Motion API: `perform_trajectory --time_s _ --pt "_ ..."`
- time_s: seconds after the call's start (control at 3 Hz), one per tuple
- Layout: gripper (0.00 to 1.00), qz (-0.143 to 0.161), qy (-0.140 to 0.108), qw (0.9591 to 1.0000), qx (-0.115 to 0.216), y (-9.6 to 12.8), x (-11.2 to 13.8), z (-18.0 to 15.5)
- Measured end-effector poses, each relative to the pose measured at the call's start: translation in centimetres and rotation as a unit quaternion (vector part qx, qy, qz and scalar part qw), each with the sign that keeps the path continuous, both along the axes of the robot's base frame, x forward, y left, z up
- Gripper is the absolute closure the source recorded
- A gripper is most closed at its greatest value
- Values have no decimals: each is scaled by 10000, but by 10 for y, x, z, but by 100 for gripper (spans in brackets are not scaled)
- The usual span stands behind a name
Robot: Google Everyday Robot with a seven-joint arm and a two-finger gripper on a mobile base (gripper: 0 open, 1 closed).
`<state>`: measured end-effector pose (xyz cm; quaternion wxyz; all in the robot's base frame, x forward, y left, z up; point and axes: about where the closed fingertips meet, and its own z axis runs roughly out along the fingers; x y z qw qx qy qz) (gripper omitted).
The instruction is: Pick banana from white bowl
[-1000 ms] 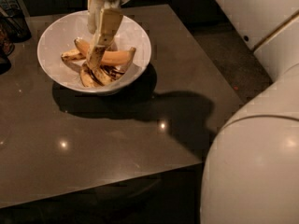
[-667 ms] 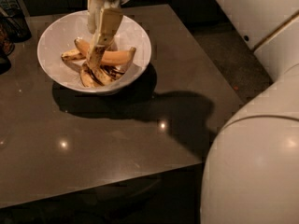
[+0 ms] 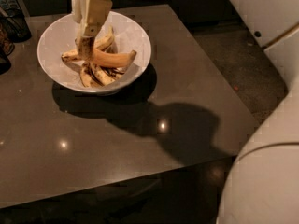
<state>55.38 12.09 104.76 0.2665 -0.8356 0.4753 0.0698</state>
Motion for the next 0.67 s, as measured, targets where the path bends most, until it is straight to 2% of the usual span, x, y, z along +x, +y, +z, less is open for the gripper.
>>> perform_trajectory --time_s 0.67 --pt "100 -257 242 9975 605 -12 -36 -12"
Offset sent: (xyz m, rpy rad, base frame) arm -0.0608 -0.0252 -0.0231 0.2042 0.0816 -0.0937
